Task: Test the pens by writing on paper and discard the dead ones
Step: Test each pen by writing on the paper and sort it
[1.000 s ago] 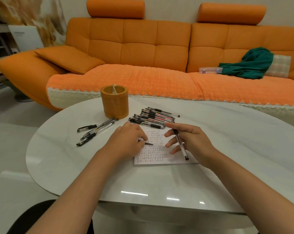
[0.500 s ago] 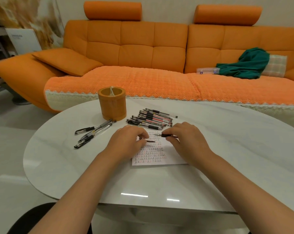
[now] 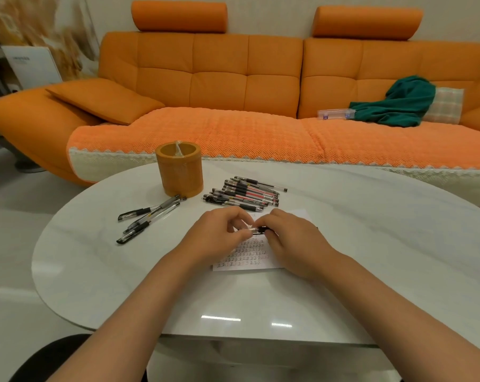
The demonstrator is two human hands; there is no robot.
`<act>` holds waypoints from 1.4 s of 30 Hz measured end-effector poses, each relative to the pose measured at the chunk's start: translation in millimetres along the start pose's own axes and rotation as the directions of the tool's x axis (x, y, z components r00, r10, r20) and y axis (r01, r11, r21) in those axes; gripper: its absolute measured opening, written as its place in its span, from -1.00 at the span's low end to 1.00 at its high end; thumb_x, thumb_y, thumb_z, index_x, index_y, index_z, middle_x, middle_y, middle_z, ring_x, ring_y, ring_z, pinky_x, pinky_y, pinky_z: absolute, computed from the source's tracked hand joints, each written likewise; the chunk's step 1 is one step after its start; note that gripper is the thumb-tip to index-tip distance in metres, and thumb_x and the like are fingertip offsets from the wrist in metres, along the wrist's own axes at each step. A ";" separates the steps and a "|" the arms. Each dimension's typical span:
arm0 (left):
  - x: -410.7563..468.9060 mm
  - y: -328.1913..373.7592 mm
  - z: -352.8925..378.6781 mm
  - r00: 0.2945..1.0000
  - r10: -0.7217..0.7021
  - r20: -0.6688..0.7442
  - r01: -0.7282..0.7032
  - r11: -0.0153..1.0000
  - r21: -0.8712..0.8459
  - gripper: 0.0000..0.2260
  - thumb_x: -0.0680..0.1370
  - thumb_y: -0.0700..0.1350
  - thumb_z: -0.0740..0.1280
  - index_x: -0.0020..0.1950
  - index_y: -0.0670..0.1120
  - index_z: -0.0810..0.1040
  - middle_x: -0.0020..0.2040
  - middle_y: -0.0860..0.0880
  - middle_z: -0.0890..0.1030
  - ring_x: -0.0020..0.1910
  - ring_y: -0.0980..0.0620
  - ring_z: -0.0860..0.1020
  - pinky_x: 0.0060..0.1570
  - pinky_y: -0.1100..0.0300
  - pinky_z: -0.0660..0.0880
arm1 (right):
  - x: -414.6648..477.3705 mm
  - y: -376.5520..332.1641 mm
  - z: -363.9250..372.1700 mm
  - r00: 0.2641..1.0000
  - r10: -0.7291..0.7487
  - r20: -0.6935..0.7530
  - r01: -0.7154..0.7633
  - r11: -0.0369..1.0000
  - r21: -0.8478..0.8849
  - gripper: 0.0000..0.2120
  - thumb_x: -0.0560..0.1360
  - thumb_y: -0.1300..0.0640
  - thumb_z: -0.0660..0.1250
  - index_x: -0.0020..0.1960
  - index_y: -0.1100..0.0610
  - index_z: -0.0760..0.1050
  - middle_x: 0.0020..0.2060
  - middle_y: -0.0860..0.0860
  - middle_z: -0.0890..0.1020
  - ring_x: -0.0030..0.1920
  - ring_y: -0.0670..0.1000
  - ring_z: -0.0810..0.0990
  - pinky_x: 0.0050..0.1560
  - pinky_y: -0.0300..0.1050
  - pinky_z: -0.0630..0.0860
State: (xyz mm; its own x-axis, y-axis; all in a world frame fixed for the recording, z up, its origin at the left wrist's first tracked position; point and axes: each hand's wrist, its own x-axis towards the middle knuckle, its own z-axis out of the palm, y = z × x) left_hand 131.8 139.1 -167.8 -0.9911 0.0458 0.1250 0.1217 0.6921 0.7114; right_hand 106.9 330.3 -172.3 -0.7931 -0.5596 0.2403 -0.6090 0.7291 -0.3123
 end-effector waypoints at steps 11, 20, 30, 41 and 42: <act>0.5 -3.3 0.6 0.998 0.039 0.049 -0.048 0.976 0.212 -0.82 0.62 0.08 0.29 0.14 0.15 0.64 0.20 0.17 0.59 0.22 0.20 0.45 0.22 0.13 0.44 | 0.3 -7.1 0.3 0.998 0.064 -0.002 -0.063 0.983 -0.171 -0.37 0.47 -0.42 0.15 -0.46 0.09 0.22 -0.57 0.01 0.26 -0.49 -0.01 0.22 -0.41 -0.04 0.17; 1.2 -19.4 -5.2 0.973 -0.030 0.228 -0.062 0.921 0.384 -0.52 0.54 0.24 0.33 0.45 0.25 0.37 0.47 0.15 0.30 0.47 0.08 0.18 0.45 -0.03 0.26 | 4.4 -1.3 5.6 0.993 0.104 -0.047 -0.112 0.969 -0.220 -0.40 0.51 -0.36 0.12 -0.46 0.08 0.23 -0.58 0.00 0.28 -0.51 -0.01 0.23 -0.45 -0.12 0.17; -2.4 -17.4 -10.8 0.966 -0.045 0.253 -0.058 0.921 0.385 -0.52 0.52 0.24 0.36 0.43 0.25 0.39 0.45 0.15 0.29 0.45 0.08 0.19 0.43 0.00 0.26 | 9.0 -4.6 14.0 0.996 0.092 -0.002 -0.090 0.973 -0.211 -0.44 0.53 -0.28 0.16 -0.47 0.08 0.22 -0.58 0.00 0.25 -0.50 -0.01 0.21 -0.45 -0.11 0.15; -2.3 -21.3 -14.2 0.966 -0.043 0.256 -0.055 0.930 0.364 -0.53 0.51 0.24 0.37 0.41 0.26 0.40 0.42 0.14 0.31 0.44 0.07 0.21 0.43 -0.02 0.27 | 10.7 -7.7 18.9 0.989 0.148 -0.017 -0.149 0.986 -0.074 -0.84 0.64 -0.03 0.14 0.14 -0.02 0.40 -0.05 -0.07 0.59 -0.04 0.03 0.56 -0.11 -0.02 0.46; -2.1 -22.9 -15.4 0.967 -0.050 0.250 -0.045 0.932 0.359 -0.54 0.52 0.23 0.37 0.40 0.26 0.41 0.41 0.14 0.32 0.43 0.07 0.22 0.43 -0.02 0.28 | 11.5 -5.5 19.4 0.990 0.142 -0.010 -0.142 0.989 -0.038 -0.82 0.63 0.09 0.15 0.21 0.00 0.42 0.05 -0.06 0.55 0.05 0.03 0.53 -0.01 -0.04 0.47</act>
State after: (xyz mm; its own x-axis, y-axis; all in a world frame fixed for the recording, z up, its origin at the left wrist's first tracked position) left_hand 131.9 112.1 -173.8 -0.9778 0.1901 -0.0880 0.1384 0.9017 0.4095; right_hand 101.2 312.2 -185.6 -0.8715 -0.4464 0.2029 -0.4895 0.8159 -0.3078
